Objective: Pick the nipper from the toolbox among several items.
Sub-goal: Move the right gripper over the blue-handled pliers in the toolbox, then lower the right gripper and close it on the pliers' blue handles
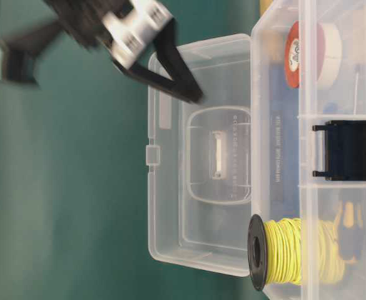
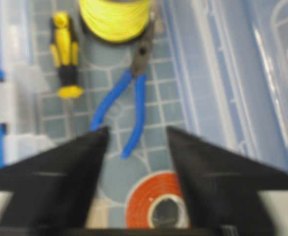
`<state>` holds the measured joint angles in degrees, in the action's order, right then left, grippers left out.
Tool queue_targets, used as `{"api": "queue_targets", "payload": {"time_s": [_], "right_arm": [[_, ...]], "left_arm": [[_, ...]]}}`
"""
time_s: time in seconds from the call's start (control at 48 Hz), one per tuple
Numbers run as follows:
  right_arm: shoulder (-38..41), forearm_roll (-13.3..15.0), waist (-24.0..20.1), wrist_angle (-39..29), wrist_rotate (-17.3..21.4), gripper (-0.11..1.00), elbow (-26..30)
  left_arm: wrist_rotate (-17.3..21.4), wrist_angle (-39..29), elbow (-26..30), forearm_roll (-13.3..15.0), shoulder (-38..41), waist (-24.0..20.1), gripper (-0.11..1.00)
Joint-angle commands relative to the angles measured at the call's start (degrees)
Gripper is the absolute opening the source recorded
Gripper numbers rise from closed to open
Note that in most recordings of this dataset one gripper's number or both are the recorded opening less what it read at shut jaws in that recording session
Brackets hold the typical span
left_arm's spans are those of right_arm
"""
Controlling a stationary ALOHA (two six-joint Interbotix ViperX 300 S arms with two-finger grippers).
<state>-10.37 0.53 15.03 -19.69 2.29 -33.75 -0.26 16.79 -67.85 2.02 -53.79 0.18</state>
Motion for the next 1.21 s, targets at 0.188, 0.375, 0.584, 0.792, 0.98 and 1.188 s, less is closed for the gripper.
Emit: {"api": "queue_targets", "payload": {"time_s": [0.188,0.375,0.584,0.792,0.98,1.188], "right_arm": [[15.2,1.7,1.5,-4.0,-0.5,0.65,11.2],[22.9,1.7,2.3,-4.1,-1.3,0.65,13.9],[26.7,1.7,2.8,-3.5,-1.4,0.64,14.8],[27.9,1.7,2.5,-3.2,-1.6,0.56,14.8],[27.6,1.6,2.5,-3.2,-1.7,0.12,14.5],[23.6,1.5,2.6,-3.1,-1.3,0.13,14.2]], "left_arm": [[-0.2,0.5,0.9,0.2,0.7,0.1,0.0],[-0.6,0.4,0.6,0.2,1.0,0.1,0.0],[-0.6,0.4,0.4,0.2,1.2,0.1,0.0],[-0.5,0.4,0.4,0.2,1.2,0.1,0.0],[-0.6,0.4,0.4,0.2,1.1,0.1,0.0],[-0.6,0.3,0.4,0.2,1.1,0.1,0.0]]}}
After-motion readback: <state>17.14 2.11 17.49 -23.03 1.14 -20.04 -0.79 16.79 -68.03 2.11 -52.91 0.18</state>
